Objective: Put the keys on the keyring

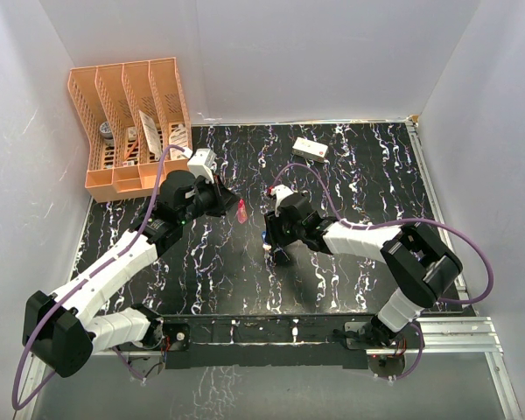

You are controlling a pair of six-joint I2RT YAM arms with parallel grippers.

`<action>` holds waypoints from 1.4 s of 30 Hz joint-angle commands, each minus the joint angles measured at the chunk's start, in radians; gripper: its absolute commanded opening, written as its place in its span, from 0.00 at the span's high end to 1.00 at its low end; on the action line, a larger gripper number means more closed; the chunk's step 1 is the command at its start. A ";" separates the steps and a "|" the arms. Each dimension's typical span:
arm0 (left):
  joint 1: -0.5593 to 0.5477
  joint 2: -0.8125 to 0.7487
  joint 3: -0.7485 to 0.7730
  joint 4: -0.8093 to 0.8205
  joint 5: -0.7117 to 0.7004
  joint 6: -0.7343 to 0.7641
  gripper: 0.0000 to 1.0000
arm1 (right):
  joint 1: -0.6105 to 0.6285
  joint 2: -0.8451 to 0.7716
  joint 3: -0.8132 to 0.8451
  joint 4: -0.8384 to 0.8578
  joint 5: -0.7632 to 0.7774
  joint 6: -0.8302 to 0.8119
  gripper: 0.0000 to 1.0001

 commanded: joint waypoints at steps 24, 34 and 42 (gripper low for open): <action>0.001 -0.004 -0.006 0.004 -0.003 0.006 1.00 | 0.003 0.045 -0.010 0.042 -0.009 -0.035 0.69; 0.000 -0.007 -0.007 0.003 -0.003 0.007 1.00 | 0.003 0.046 -0.020 0.057 -0.007 -0.033 0.80; 0.001 -0.003 -0.009 0.003 -0.004 0.007 1.00 | 0.004 0.027 -0.032 0.086 -0.003 -0.042 0.98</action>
